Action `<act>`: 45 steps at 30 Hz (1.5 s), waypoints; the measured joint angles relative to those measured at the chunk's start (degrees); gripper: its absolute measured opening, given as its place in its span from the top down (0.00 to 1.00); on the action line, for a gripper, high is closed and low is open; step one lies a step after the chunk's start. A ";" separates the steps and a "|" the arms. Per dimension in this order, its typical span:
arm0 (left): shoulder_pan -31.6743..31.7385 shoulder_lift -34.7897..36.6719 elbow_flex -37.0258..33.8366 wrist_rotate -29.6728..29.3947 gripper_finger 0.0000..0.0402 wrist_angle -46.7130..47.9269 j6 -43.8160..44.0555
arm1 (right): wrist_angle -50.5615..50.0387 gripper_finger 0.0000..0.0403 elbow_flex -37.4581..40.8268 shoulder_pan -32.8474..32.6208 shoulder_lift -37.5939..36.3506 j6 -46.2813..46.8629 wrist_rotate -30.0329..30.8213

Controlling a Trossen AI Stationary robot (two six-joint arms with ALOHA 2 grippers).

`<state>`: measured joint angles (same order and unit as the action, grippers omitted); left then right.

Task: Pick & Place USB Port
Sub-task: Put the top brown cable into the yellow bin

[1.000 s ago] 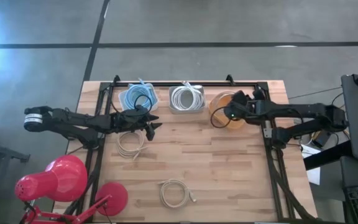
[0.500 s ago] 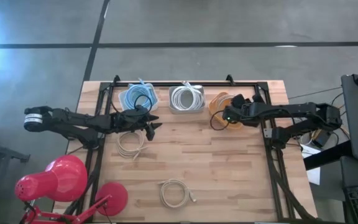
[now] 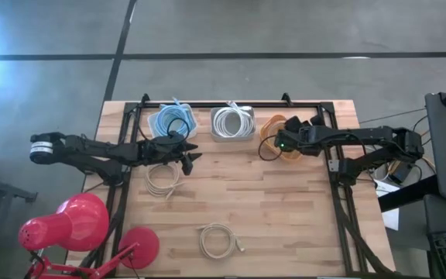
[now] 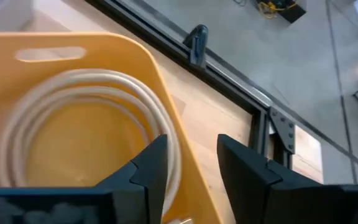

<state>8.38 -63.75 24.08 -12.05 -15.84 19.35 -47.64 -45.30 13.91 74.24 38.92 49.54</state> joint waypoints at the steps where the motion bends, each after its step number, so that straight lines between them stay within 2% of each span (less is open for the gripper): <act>1: 0.00 0.00 0.00 0.00 0.51 0.04 0.00 | 0.02 0.66 -0.38 -0.22 0.00 -0.56 -0.31; 10: -0.02 0.00 0.00 0.22 0.51 -0.02 0.83 | 1.24 0.64 -4.74 -6.13 0.09 -3.00 -0.85; 13: -0.28 0.00 0.00 0.46 0.51 -0.24 0.85 | 4.37 0.65 -5.94 -9.11 0.09 -5.75 -3.84; 20: -4.75 0.00 1.43 0.49 0.51 -2.47 1.72 | 18.51 0.69 -6.51 -15.04 0.09 -16.60 -20.46; 25: -10.65 0.00 4.63 -2.82 0.51 -1.85 -1.11 | 28.72 0.71 -5.49 -17.16 0.74 -21.16 -32.76; 27: -12.92 0.02 6.62 -3.93 0.51 1.86 -1.16 | 30.73 0.71 -5.18 -17.67 1.50 -22.77 -34.86; 30: -16.02 0.00 10.87 -7.29 0.51 15.84 3.45 | 31.39 0.72 -5.14 -18.13 3.18 -23.87 -35.23; 35: -18.96 -1.93 17.46 -13.68 0.51 44.97 20.30 | 31.70 0.73 -5.16 -18.03 6.74 -24.24 -35.13; 38: -19.11 -3.90 18.34 -13.68 0.51 55.63 31.53 | 31.76 0.72 -5.16 -18.05 8.89 -25.36 -35.13; 41: -19.09 -6.52 16.92 -12.25 0.51 57.91 37.74 | 31.75 0.72 -5.16 -18.03 10.79 -26.08 -35.10; 45: -19.10 -10.67 14.69 -9.05 0.51 53.54 41.22 | 31.67 0.73 -5.25 -18.03 12.32 -26.10 -35.13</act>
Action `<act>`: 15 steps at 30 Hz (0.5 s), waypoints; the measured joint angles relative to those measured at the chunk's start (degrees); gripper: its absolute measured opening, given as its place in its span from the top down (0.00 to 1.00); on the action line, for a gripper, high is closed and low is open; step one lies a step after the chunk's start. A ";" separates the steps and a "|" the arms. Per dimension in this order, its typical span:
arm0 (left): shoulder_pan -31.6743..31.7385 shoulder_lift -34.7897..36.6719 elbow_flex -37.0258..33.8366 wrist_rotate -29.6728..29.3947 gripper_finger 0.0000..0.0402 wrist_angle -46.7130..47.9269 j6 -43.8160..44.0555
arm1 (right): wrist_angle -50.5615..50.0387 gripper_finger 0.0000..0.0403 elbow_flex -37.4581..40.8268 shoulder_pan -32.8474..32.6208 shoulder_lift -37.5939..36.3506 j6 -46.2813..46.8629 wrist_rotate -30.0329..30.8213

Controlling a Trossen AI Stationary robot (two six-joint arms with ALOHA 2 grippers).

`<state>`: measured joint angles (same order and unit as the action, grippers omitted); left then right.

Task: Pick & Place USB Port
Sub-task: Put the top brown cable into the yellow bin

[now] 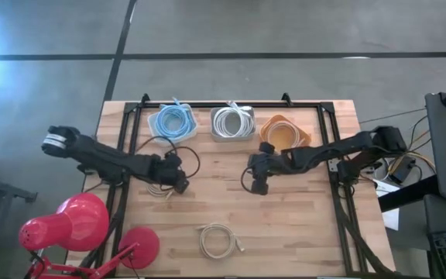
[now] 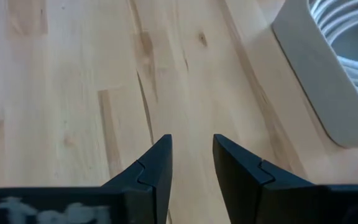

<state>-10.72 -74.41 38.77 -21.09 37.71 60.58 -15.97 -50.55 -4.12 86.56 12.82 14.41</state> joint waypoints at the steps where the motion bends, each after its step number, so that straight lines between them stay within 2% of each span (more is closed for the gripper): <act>1: 0.01 -1.01 -0.38 1.09 0.51 -1.16 0.61 | -0.13 0.73 -0.02 0.00 0.21 -0.01 0.02; 4: 0.02 -4.20 -0.83 2.61 0.51 -2.96 2.63 | -0.20 0.74 -0.48 0.00 0.58 -0.23 0.02; 11: 0.26 -9.36 -0.75 1.17 0.52 -2.65 6.66 | 0.02 0.73 -0.84 0.00 0.14 -1.46 0.04; 15: 0.33 -10.08 -0.76 0.36 0.59 -2.82 5.45 | 0.03 0.73 -0.85 0.00 0.07 -1.46 0.04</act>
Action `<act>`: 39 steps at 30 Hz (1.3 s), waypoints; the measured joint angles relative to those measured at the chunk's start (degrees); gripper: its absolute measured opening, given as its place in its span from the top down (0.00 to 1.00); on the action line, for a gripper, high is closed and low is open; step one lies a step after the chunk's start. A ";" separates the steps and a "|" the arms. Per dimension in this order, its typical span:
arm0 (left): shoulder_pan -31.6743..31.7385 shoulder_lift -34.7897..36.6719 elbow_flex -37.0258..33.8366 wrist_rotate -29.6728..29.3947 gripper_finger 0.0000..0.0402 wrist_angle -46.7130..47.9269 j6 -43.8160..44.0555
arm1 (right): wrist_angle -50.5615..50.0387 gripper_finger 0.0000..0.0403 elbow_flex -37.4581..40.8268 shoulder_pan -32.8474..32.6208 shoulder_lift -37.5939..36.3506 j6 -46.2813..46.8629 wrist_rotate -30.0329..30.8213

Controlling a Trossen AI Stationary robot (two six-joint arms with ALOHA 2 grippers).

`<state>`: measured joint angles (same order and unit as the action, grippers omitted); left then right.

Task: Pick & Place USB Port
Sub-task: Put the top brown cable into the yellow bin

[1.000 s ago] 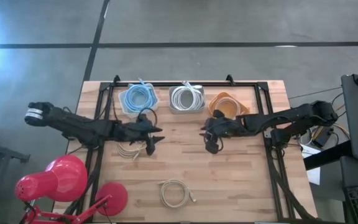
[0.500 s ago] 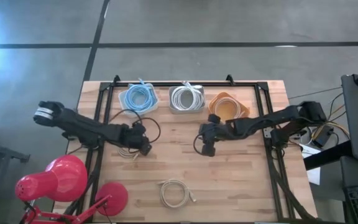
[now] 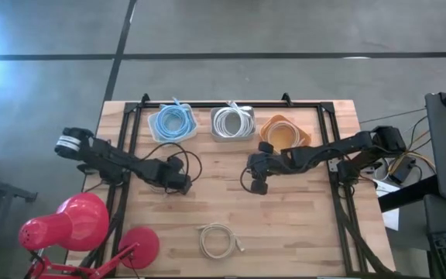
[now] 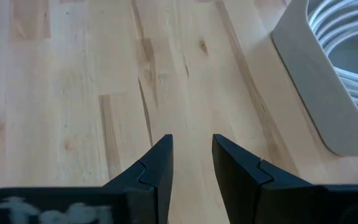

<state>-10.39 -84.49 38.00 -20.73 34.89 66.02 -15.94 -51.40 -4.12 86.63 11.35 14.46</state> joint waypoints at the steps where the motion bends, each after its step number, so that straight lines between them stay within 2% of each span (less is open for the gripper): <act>1: 0.05 0.26 -0.04 -0.27 0.63 -0.04 -0.11 | 0.02 0.73 0.00 0.00 0.00 0.02 0.00; 4: 0.15 1.30 0.39 -0.45 0.78 -0.50 -1.96 | 0.02 0.75 0.00 0.00 0.00 0.03 0.00; 7: 0.00 2.12 2.62 -0.13 0.95 -3.35 -10.30 | 0.34 0.76 0.00 0.00 0.00 0.02 0.02; 10: -0.67 2.39 5.47 -0.13 0.96 -10.95 -25.37 | 1.59 0.77 0.04 0.00 0.00 -0.21 0.02; 14: -2.21 2.15 8.52 2.93 0.94 -22.97 -49.45 | 6.16 0.77 0.04 -0.14 0.00 -7.14 -0.07; 17: -2.36 2.19 10.23 5.39 0.95 -27.36 -59.06 | 11.09 0.76 0.04 -0.84 0.00 -14.04 -2.62; 20: -2.26 2.19 11.16 6.61 0.97 -27.11 -61.78 | 15.99 0.76 0.04 -1.90 0.00 -21.39 -5.53; 25: -2.29 2.19 10.63 6.80 0.96 -25.35 -61.24 | 20.34 0.77 0.04 -3.53 -0.02 -28.40 -5.97; 29: -2.29 2.15 10.14 6.80 0.95 -25.17 -62.61 | 22.31 0.77 0.07 -3.49 0.26 -29.59 -5.97; 35: -2.13 1.92 10.11 6.16 0.98 -25.49 -73.23 | 24.47 0.76 0.09 -3.38 1.96 -31.11 -5.97; 39: -1.80 1.06 10.11 5.13 0.96 -25.63 -76.34 | 23.93 0.73 -1.23 -3.37 3.82 -31.98 -5.97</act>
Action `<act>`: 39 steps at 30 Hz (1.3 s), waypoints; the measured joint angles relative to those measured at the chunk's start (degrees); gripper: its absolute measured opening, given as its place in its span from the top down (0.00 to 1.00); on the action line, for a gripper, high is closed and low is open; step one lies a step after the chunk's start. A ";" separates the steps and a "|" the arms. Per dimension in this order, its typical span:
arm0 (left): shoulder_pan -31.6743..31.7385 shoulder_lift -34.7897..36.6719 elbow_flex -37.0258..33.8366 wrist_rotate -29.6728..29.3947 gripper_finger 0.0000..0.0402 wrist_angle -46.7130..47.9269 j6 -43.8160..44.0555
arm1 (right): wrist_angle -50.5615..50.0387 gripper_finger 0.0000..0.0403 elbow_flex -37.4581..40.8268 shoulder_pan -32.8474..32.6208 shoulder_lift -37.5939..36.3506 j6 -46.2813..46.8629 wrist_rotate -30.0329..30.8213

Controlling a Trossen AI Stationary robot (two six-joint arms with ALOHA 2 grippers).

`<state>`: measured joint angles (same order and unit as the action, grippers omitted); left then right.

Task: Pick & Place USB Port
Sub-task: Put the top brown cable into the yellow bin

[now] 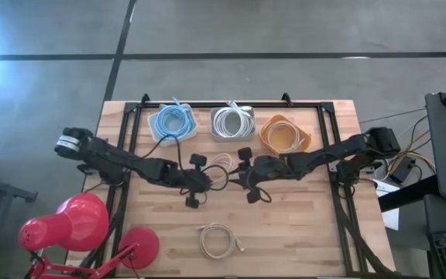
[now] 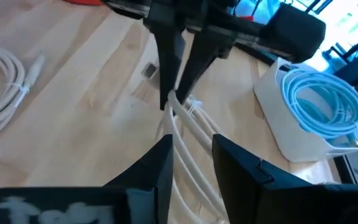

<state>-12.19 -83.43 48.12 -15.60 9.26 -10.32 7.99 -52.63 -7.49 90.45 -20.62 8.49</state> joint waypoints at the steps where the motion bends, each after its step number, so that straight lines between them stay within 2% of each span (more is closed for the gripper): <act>1: 0.10 -0.20 0.00 -0.14 0.95 -0.01 -0.16 | -0.34 0.72 -0.74 0.00 0.60 -0.06 0.00; 7: 0.38 -2.72 0.29 -1.68 0.97 0.22 -2.56 | -5.57 0.61 -6.01 0.00 5.31 -1.00 -0.19; 12: 0.36 -4.70 0.89 -4.74 0.96 -0.18 -6.62 | -15.86 0.53 -12.74 0.00 11.28 -0.71 0.06; 16: 0.34 -5.36 0.92 -5.21 0.95 -0.04 -6.97 | -24.02 0.51 -18.59 0.00 16.41 -0.53 0.48; 22: -0.20 -4.90 1.29 -5.15 0.96 0.29 -7.04 | -28.01 0.53 -24.69 0.07 23.92 -0.39 0.63; 26: -0.44 -4.29 1.54 -5.04 0.96 -0.07 -7.01 | -28.53 0.55 -26.94 0.04 27.58 -0.37 0.84; 29: -0.41 -4.31 1.46 -5.39 0.95 0.02 -6.50 | -28.83 0.58 -27.49 -0.02 28.86 0.36 4.27; 32: -0.39 -4.58 1.44 -5.56 0.95 0.11 -6.21 | -30.32 0.65 -27.62 -0.04 28.90 0.92 6.73; 39: -0.39 -4.71 1.44 -5.72 0.95 0.00 -5.49 | -32.38 0.83 -27.18 0.00 26.12 2.54 6.73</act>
<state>-12.58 -88.14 49.56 -21.32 9.26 -15.81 -24.39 -79.81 -7.49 116.57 -18.09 15.22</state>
